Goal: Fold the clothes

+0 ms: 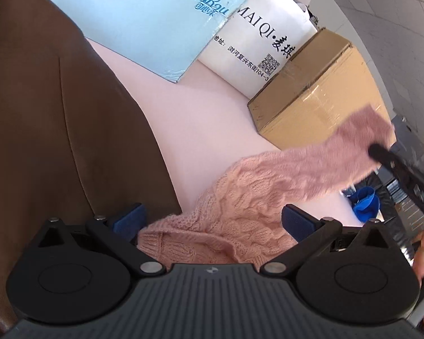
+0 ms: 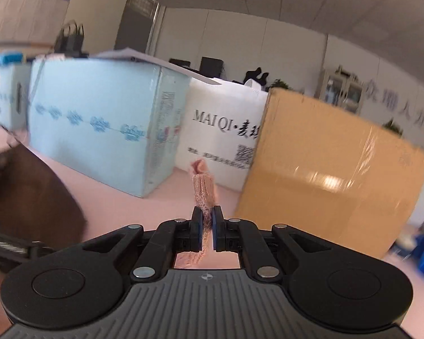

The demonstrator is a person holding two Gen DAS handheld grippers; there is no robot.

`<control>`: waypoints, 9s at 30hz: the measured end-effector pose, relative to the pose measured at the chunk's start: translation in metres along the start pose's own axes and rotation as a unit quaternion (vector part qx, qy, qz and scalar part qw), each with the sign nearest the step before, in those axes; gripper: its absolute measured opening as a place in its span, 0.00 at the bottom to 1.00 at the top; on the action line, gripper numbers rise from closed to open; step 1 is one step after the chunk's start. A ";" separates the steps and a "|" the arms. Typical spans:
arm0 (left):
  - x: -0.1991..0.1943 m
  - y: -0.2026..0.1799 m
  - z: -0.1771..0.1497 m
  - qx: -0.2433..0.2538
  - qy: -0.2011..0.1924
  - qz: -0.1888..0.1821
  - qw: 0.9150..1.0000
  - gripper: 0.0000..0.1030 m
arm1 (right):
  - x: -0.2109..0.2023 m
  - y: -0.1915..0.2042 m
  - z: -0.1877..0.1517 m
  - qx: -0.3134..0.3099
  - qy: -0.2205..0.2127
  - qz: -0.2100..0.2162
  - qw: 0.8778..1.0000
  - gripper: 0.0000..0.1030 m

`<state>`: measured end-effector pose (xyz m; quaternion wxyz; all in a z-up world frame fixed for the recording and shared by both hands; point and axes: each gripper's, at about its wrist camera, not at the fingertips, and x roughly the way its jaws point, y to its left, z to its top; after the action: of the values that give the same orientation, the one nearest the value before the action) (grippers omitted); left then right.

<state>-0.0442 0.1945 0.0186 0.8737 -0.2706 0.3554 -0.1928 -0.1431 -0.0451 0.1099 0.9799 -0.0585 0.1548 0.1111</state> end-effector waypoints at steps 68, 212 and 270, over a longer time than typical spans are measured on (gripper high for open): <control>-0.025 0.002 0.004 0.006 -0.057 -0.036 0.998 1.00 | -0.060 -0.033 -0.069 -0.317 0.085 0.166 0.930 0.13; 0.031 -0.052 -0.042 0.234 0.027 -0.007 0.972 1.00 | -0.063 -0.042 -0.070 0.134 0.076 -0.117 0.981 0.10; -0.008 -0.055 -0.047 0.219 -0.022 -0.060 0.974 1.00 | -0.097 -0.144 -0.125 0.328 0.061 0.011 0.943 0.46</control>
<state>-0.0917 0.1403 0.0277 0.9062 -0.0976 0.2679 -0.3123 -0.2354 -0.2229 0.0342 0.9323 0.2608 0.2430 0.0609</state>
